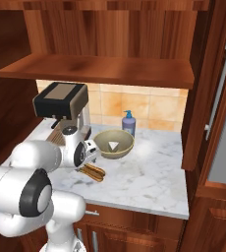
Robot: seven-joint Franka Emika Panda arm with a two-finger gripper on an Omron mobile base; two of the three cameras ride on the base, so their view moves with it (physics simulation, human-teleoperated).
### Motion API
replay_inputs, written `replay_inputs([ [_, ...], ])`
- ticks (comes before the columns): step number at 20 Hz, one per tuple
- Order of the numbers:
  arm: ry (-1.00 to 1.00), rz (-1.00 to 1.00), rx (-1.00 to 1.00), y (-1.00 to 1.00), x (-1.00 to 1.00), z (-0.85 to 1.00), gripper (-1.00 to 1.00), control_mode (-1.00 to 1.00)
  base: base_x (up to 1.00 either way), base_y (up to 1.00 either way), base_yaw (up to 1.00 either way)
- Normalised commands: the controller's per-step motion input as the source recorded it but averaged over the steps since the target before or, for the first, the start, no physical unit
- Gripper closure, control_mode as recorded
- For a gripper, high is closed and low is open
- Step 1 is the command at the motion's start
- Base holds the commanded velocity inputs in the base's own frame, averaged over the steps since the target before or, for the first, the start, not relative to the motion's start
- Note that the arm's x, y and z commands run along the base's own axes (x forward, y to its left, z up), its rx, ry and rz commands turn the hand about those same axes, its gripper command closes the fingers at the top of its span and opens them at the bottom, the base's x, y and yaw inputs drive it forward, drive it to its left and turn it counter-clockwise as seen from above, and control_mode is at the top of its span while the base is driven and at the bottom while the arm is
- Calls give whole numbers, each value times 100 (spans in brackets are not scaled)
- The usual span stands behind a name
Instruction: Pick both bowls and place them on the counter. Then place the hotdog bun in one bowl and place the cake in the other bowl.
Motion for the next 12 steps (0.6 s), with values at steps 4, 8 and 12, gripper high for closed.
replay_inputs([
  [4,15,1,0,0,-4,-32,-100,-100,0,0,0],
  [8,21,0,0,0,-12,-31,-100,-100,0,0,0],
  [12,16,0,0,-4,-13,-30,-100,-100,0,0,0],
])
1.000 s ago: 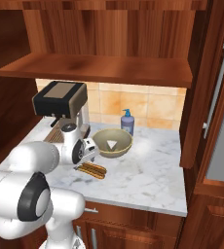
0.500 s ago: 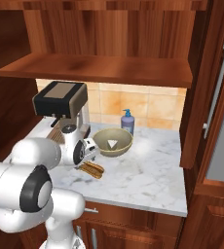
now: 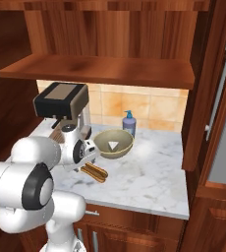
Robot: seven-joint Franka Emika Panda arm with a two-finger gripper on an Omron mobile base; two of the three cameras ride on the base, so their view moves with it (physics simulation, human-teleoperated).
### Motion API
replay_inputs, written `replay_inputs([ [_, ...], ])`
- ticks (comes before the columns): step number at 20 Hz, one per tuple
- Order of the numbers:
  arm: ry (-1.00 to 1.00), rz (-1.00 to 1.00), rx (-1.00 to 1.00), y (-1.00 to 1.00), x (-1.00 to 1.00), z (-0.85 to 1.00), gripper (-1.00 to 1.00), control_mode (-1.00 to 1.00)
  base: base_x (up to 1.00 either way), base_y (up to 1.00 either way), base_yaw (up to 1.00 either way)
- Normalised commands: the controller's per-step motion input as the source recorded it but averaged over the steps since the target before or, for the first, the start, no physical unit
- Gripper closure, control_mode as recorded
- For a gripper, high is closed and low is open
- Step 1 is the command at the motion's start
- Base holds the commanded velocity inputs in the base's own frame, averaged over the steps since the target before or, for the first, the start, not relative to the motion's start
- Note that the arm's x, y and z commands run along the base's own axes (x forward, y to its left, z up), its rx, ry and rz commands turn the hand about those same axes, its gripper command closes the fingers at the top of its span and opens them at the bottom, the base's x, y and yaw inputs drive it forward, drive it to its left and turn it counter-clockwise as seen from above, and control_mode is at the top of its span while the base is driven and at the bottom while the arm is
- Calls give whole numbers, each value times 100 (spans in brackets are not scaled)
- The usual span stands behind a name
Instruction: Pick both bowls and place them on the counter. Then place the hotdog bun in one bowl and place the cake in the other bowl.
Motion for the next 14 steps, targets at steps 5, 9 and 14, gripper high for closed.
replay_inputs([
  [5,9,0,0,-25,-13,-31,-100,-100,0,0,0],
  [9,2,0,0,-20,-17,-28,-100,-100,0,0,0],
  [14,1,0,0,-28,-16,-25,-100,-100,0,0,0],
])
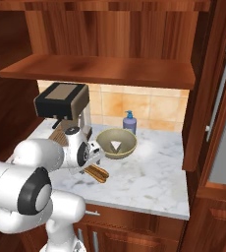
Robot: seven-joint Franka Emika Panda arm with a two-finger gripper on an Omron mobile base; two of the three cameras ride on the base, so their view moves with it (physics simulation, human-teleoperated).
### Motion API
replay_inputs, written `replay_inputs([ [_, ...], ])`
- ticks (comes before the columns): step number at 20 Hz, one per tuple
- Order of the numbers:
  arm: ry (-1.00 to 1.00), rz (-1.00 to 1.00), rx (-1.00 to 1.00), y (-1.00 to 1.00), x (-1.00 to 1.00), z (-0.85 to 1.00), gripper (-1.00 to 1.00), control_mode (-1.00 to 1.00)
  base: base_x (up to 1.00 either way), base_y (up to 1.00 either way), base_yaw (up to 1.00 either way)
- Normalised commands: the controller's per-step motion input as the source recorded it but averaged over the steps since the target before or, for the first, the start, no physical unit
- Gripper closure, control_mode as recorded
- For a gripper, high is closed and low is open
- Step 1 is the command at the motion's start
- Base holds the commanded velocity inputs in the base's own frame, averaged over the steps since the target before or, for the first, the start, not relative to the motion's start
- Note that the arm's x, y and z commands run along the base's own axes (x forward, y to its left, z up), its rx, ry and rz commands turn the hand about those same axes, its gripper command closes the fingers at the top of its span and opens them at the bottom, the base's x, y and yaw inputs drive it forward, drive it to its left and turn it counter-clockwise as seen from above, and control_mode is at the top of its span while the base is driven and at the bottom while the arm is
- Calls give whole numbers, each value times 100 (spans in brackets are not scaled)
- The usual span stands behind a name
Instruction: Pick both bowls and place them on the counter. Then place the hotdog bun in one bowl and place the cake in the other bowl.
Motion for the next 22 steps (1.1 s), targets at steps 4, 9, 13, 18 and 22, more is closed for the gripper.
replay_inputs([
  [4,8,0,0,-13,-6,-39,-100,-100,0,0,0],
  [9,12,0,0,-5,0,-37,100,-100,0,0,0],
  [13,10,0,2,-3,-15,-28,100,-100,0,0,0],
  [18,1,0,6,-1,-41,3,100,-100,0,0,0],
  [22,-2,0,6,4,-18,34,100,-100,0,0,0],
])
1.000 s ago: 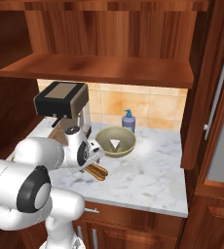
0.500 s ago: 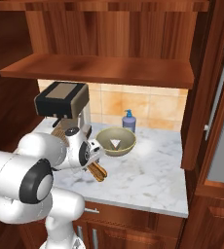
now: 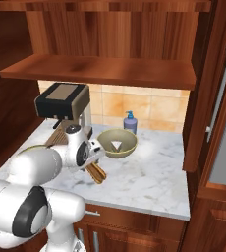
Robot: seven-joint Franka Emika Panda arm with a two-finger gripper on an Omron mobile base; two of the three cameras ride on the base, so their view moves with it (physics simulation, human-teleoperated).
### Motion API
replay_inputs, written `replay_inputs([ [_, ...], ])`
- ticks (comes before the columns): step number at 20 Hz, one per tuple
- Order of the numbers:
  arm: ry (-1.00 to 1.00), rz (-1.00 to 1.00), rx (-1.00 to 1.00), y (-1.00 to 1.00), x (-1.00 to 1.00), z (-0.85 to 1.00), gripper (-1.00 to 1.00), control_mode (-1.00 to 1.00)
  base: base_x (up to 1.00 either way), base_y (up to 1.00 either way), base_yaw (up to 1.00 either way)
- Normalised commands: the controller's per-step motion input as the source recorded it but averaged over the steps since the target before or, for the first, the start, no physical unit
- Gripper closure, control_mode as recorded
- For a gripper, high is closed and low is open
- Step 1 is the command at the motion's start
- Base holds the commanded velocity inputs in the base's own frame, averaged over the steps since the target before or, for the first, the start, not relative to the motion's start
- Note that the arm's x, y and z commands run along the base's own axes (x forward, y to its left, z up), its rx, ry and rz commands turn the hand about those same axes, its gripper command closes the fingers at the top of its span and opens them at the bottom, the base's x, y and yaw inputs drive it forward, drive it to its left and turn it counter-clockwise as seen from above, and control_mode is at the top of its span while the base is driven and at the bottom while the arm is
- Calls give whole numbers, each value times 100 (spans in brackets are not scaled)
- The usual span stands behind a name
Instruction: Pick both bowls and place them on the counter. Then place the hotdog bun in one bowl and place the cake in the other bowl.
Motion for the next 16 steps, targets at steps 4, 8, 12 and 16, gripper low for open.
replay_inputs([
  [4,-1,0,10,13,-28,30,100,-100,0,0,0],
  [8,-1,0,3,18,-14,46,100,-100,0,0,0],
  [12,-1,0,0,20,-23,43,100,-100,0,0,0],
  [16,-1,1,1,31,-27,33,100,-100,0,0,0],
])
